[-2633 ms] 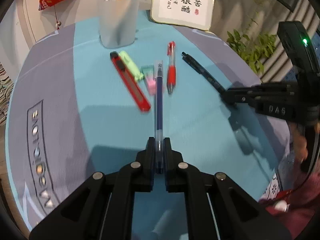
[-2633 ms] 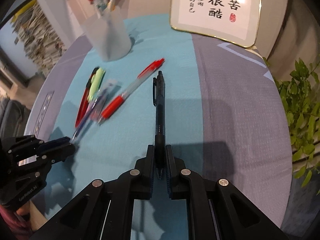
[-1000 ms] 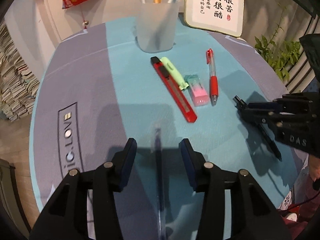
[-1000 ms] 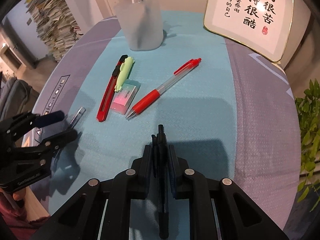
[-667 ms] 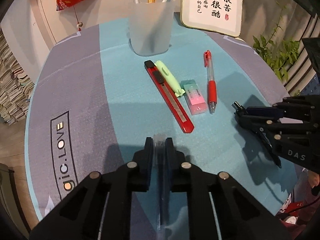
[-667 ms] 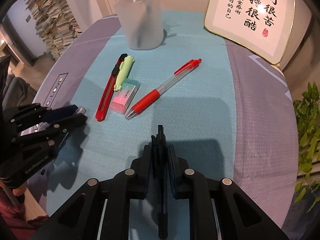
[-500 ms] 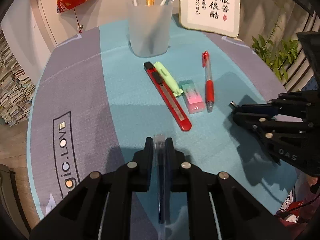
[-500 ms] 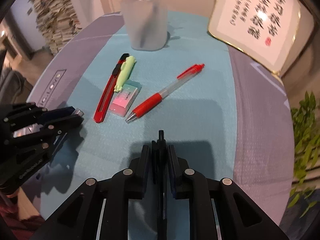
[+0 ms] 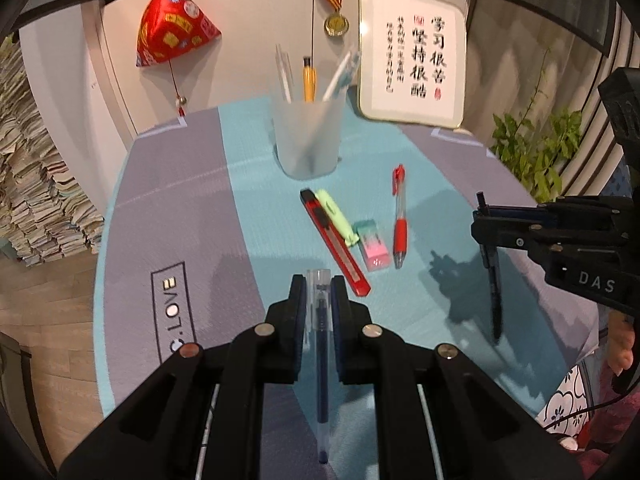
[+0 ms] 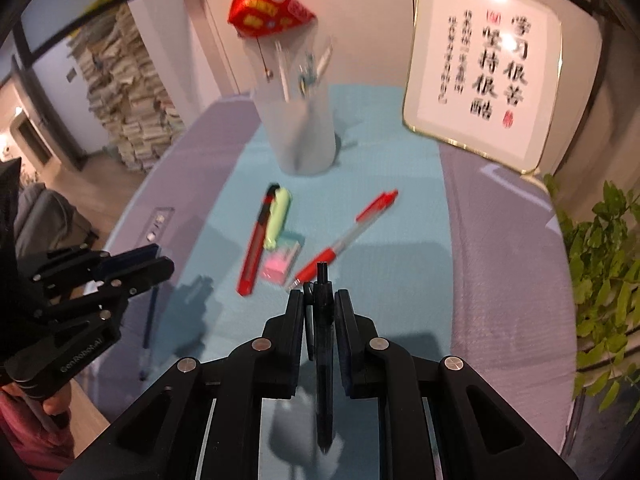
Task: Organize stationery
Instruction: 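Lift the dark blue pen and black pen and carry them toward the frosted cup, then lower the dark blue pen into the frosted cup and open the left tool, then lower the black pen into the frosted cup and open the right tool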
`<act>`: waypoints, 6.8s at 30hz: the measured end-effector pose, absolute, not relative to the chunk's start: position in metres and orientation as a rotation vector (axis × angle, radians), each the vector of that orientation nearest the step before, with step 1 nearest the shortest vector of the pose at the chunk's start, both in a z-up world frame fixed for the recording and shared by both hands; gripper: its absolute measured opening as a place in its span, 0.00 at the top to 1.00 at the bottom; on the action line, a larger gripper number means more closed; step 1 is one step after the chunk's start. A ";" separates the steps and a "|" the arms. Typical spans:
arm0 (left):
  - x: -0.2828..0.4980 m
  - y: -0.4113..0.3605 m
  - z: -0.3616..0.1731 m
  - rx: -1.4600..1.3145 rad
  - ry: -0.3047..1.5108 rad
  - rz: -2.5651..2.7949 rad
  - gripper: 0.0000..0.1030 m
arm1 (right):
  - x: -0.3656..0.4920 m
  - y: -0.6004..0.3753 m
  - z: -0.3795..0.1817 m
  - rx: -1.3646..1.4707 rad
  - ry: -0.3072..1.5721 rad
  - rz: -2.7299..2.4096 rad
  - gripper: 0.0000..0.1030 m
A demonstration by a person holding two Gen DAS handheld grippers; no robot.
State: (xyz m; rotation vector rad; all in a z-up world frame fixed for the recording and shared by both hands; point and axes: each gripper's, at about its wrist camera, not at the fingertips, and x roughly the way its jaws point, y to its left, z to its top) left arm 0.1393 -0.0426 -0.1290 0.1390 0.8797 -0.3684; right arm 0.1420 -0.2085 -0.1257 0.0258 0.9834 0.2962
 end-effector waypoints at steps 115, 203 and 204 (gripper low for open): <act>0.212 -0.041 -0.004 0.011 0.560 -0.319 0.90 | 0.150 -0.248 -0.049 0.153 0.751 0.349 0.91; 0.175 0.015 -0.104 -0.084 0.657 -0.269 0.51 | 0.297 -0.162 -0.062 0.131 0.861 0.349 0.92; 0.174 0.014 -0.105 -0.081 0.658 -0.270 0.51 | 0.297 -0.162 -0.063 0.133 0.864 0.347 0.92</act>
